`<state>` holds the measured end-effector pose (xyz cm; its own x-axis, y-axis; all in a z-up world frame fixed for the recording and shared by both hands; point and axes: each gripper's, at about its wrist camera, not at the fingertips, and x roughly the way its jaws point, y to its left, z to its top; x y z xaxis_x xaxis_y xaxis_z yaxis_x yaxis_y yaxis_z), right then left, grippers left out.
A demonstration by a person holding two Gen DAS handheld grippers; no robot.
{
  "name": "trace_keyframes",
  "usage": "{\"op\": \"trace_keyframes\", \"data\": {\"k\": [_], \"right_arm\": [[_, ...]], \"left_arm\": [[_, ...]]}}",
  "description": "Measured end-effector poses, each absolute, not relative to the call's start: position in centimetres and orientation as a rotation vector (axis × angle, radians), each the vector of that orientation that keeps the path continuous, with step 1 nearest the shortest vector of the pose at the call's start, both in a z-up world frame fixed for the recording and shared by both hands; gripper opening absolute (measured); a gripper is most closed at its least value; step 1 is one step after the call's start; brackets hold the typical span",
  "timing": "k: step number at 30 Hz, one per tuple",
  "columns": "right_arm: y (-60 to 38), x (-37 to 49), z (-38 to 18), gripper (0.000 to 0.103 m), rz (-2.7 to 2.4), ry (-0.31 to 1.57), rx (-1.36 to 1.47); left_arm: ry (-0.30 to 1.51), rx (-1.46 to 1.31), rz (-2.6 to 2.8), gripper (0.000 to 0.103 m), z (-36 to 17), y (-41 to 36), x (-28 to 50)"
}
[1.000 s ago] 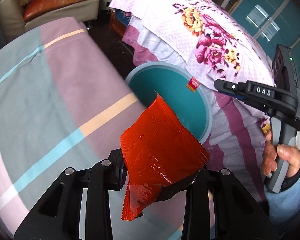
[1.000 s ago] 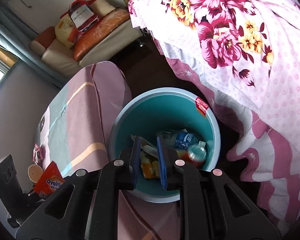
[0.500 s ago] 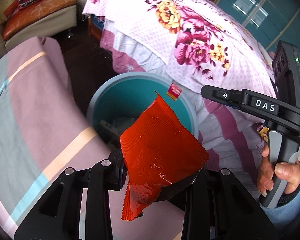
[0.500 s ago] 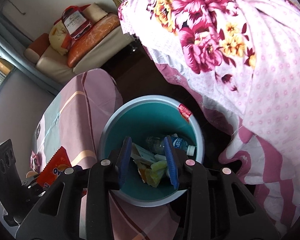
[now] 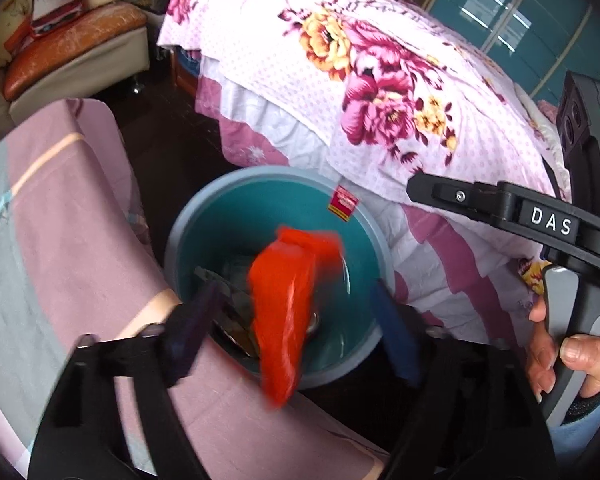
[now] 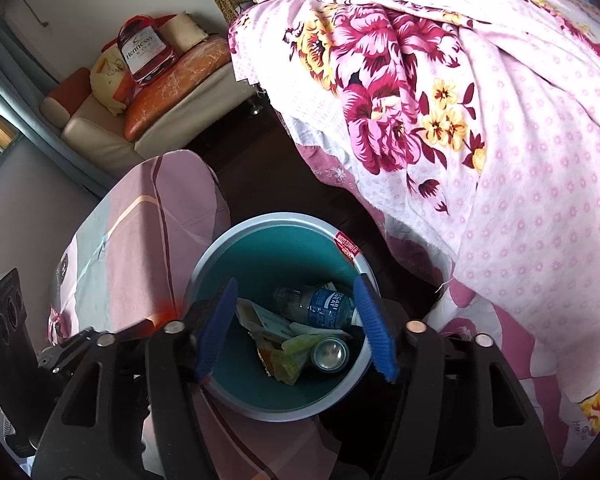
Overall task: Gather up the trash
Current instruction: 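Carry the red packet and Coca-Cola can over the teal bin and release both, then move both grippers back toward the pink paper cup on the table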
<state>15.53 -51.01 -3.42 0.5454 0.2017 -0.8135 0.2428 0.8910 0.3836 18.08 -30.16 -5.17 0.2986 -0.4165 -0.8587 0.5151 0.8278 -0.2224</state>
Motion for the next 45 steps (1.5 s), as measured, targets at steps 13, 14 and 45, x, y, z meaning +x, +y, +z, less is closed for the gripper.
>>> {"op": "trace_keyframes", "data": {"k": [13,14,45], "right_arm": [[-49.5,15.7,-2.9,0.075,-0.014,1.025,0.474],[-49.3,15.7,-2.8,0.076,-0.014,1.027,0.471],[-35.1,14.6,1.3,0.081,0.211,1.025,0.156]], "left_arm": [[1.133,0.064,-0.564,0.093,-5.4,-27.1,17.6],[1.133,0.06,-0.56,0.093,-5.4,-26.8,17.5],[1.077,-0.107,-0.352,0.093,-3.1,-11.1,11.9]]}}
